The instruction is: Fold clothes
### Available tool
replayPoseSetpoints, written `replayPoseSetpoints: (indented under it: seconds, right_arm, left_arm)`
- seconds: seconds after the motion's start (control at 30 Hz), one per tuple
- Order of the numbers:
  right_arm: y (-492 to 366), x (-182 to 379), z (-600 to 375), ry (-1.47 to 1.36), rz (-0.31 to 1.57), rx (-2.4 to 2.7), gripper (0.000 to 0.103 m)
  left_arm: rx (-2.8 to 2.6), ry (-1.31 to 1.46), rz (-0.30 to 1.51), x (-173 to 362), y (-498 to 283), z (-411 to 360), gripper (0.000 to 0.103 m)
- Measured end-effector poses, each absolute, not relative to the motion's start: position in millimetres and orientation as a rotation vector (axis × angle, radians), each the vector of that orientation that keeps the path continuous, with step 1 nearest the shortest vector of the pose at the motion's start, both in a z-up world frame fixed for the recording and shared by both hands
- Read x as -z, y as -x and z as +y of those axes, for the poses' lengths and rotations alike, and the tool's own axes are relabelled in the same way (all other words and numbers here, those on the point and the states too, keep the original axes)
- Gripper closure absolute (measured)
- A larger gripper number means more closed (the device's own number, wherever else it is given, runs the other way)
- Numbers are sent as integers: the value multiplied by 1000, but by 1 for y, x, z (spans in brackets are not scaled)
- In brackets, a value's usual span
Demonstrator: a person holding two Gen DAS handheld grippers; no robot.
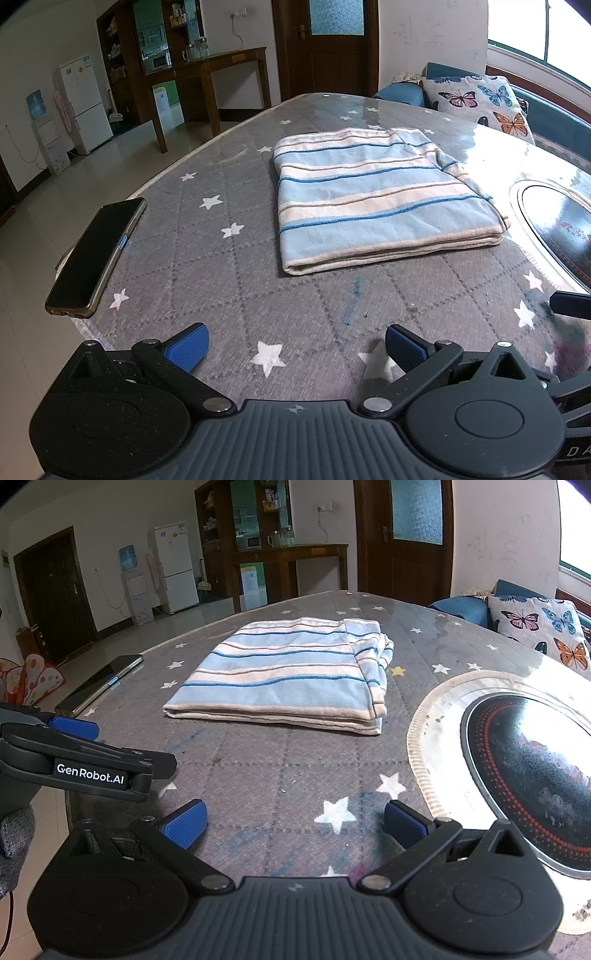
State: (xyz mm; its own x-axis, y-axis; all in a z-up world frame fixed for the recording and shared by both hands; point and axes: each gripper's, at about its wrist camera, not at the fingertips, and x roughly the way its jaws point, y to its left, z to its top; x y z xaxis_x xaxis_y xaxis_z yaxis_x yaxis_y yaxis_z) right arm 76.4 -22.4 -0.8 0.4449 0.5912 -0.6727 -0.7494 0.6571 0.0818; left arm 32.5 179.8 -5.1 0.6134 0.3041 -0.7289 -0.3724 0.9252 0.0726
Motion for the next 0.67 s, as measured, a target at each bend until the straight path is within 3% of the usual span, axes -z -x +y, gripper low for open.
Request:
replayPoseSetpoints:
  seconds: [0.67]
  right_arm:
    - [-80,2,-20,246,726,-825,0]
  left_arm:
    - [-378,94,808,3,-38,184,0]
